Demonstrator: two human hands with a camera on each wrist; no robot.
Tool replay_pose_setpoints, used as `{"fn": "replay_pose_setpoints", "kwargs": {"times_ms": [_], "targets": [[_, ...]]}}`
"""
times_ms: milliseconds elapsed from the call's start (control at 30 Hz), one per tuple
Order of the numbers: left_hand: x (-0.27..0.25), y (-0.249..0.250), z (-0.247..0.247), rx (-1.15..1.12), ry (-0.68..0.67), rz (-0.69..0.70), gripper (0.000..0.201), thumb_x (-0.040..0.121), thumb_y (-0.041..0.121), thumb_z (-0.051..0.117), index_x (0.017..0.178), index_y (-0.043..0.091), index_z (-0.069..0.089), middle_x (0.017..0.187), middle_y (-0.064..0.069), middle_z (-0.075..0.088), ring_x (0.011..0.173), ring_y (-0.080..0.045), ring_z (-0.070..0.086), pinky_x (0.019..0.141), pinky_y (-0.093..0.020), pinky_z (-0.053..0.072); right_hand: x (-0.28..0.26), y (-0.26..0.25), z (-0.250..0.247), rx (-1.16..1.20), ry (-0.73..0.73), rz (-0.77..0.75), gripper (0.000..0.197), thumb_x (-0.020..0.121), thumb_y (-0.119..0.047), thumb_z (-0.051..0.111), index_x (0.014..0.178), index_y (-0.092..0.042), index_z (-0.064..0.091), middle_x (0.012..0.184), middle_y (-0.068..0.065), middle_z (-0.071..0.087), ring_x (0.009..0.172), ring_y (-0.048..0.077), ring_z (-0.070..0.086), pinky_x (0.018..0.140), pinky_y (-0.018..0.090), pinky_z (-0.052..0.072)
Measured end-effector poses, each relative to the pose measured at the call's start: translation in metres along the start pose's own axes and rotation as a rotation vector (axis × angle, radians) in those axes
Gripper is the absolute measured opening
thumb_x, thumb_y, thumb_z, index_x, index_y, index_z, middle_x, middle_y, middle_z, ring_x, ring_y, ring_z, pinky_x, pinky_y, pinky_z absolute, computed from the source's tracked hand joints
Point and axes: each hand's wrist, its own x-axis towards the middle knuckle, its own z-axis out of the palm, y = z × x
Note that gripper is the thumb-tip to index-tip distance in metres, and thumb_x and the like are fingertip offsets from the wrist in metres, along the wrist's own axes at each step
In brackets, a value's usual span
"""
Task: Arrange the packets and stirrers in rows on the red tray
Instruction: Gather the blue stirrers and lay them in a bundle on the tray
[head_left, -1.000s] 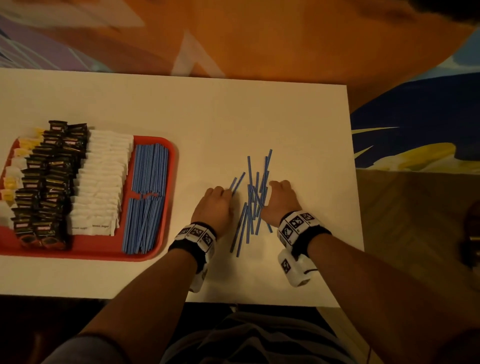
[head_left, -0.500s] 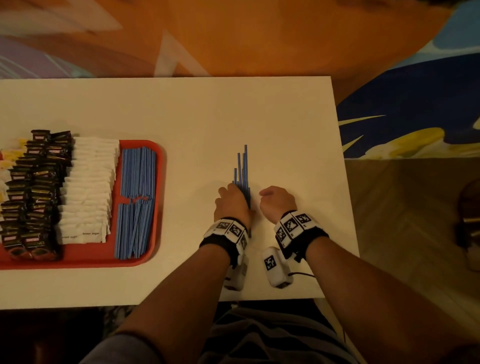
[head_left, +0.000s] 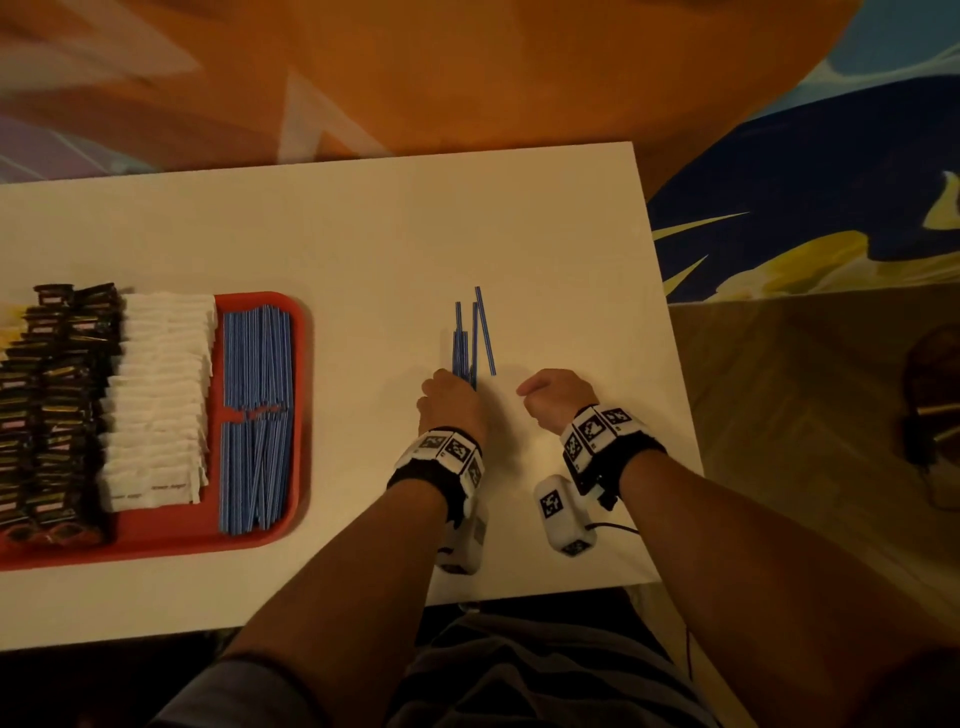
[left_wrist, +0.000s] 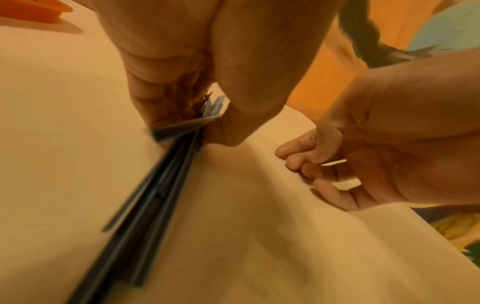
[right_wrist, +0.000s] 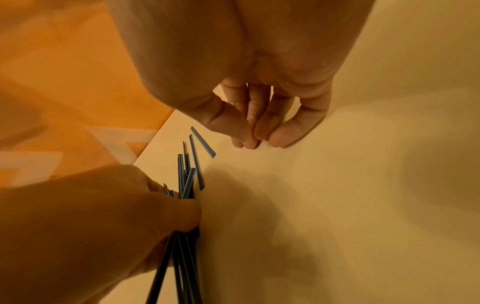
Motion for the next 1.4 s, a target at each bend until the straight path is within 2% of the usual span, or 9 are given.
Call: {"fn": "replay_pose_setpoints", "kwargs": {"times_ms": [167, 300, 400, 467, 567, 700, 900, 1033, 1400], "targets": [[0.001, -0.001, -0.008, 0.028, -0.067, 0.000, 0.040, 0.100, 0.008, 0.046, 0.136, -0.006, 0.035, 0.141, -0.023, 0.038, 0.130, -0.038, 0.043, 0.107, -0.041, 0.037, 0.002, 0.001, 0.000, -0.016, -0.008, -0.009, 0.023, 0.089, -0.012, 0.053, 0.094, -0.025, 0.070, 0.112, 0.004, 0.068, 0.108, 0.026, 0.062, 0.096, 0.041, 0.052], [0.015, -0.016, -0.019, -0.095, -0.094, -0.018, 0.034, 0.098, 0.012, 0.048, 0.123, -0.010, 0.054, 0.128, -0.026, 0.056, 0.117, -0.040, 0.056, 0.091, -0.040, 0.047, 0.006, -0.005, 0.002, -0.176, -0.005, -0.029, 0.026, 0.093, -0.019, 0.050, 0.106, -0.011, 0.071, 0.113, 0.011, 0.069, 0.106, 0.031, 0.063, 0.094, 0.041, 0.053], [0.019, -0.028, -0.034, -0.268, -0.124, -0.037, 0.023, 0.101, 0.008, 0.041, 0.107, -0.009, 0.056, 0.116, -0.023, 0.058, 0.098, -0.035, 0.060, 0.072, -0.034, 0.045, 0.011, -0.021, -0.001, -0.352, 0.039, -0.071, 0.027, 0.094, -0.018, 0.049, 0.105, -0.002, 0.068, 0.109, 0.015, 0.068, 0.103, 0.033, 0.063, 0.083, 0.027, 0.050], [0.022, -0.033, -0.042, -0.395, -0.113, -0.060, 0.025, 0.103, 0.006, 0.036, 0.112, -0.009, 0.055, 0.112, -0.022, 0.054, 0.097, -0.035, 0.058, 0.077, -0.038, 0.046, 0.017, -0.033, -0.001, -0.375, 0.082, -0.111, 0.024, 0.092, -0.018, 0.053, 0.104, -0.002, 0.067, 0.109, 0.014, 0.068, 0.102, 0.031, 0.062, 0.078, 0.027, 0.046], [0.033, -0.043, -0.040, -0.608, -0.108, -0.098, 0.039, 0.096, 0.016, 0.041, 0.121, -0.011, 0.054, 0.117, -0.028, 0.061, 0.107, -0.042, 0.060, 0.096, -0.052, 0.051, 0.030, -0.048, 0.004, -0.331, 0.124, -0.130, 0.040, 0.090, -0.035, 0.064, 0.118, -0.006, 0.060, 0.124, 0.012, 0.059, 0.115, 0.029, 0.055, 0.090, 0.033, 0.047], [0.031, -0.052, -0.041, -1.006, -0.081, -0.144, 0.021, 0.092, 0.003, 0.036, 0.091, -0.003, 0.057, 0.063, -0.009, 0.053, 0.060, -0.026, 0.052, 0.062, -0.041, 0.048, 0.038, -0.072, 0.021, -0.550, 0.111, -0.172, 0.072, 0.087, -0.055, 0.063, 0.134, -0.005, 0.043, 0.138, 0.015, 0.046, 0.127, 0.032, 0.045, 0.102, 0.039, 0.041], [0.027, -0.060, -0.049, -1.244, -0.068, -0.196, 0.026, 0.087, -0.002, 0.030, 0.073, 0.015, 0.044, 0.058, 0.001, 0.040, 0.038, -0.012, 0.028, 0.041, -0.020, 0.021, 0.022, -0.083, 0.056, -0.715, 0.101, -0.241, 0.042, 0.087, -0.031, 0.066, 0.119, -0.008, 0.052, 0.123, 0.013, 0.055, 0.114, 0.031, 0.054, 0.088, 0.039, 0.050], [0.026, -0.065, -0.050, -1.231, -0.094, -0.225, 0.026, 0.085, -0.001, 0.031, 0.069, 0.015, 0.044, 0.052, 0.003, 0.038, 0.038, -0.012, 0.028, 0.038, -0.019, 0.021, 0.012, -0.074, 0.069, -0.845, 0.094, -0.292, 0.050, 0.086, -0.030, 0.064, 0.126, -0.007, 0.045, 0.127, 0.013, 0.048, 0.117, 0.031, 0.050, 0.091, 0.040, 0.048], [0.017, -0.071, -0.050, -1.397, -0.139, -0.319, 0.025, 0.092, 0.009, 0.037, 0.070, 0.018, 0.045, 0.049, 0.007, 0.033, 0.037, -0.009, 0.026, 0.035, -0.017, 0.020, 0.013, -0.060, 0.073, -0.953, 0.159, -0.470, 0.025, 0.098, -0.014, 0.040, 0.121, -0.005, 0.044, 0.120, 0.015, 0.054, 0.110, 0.032, 0.053, 0.088, 0.041, 0.046]]}}
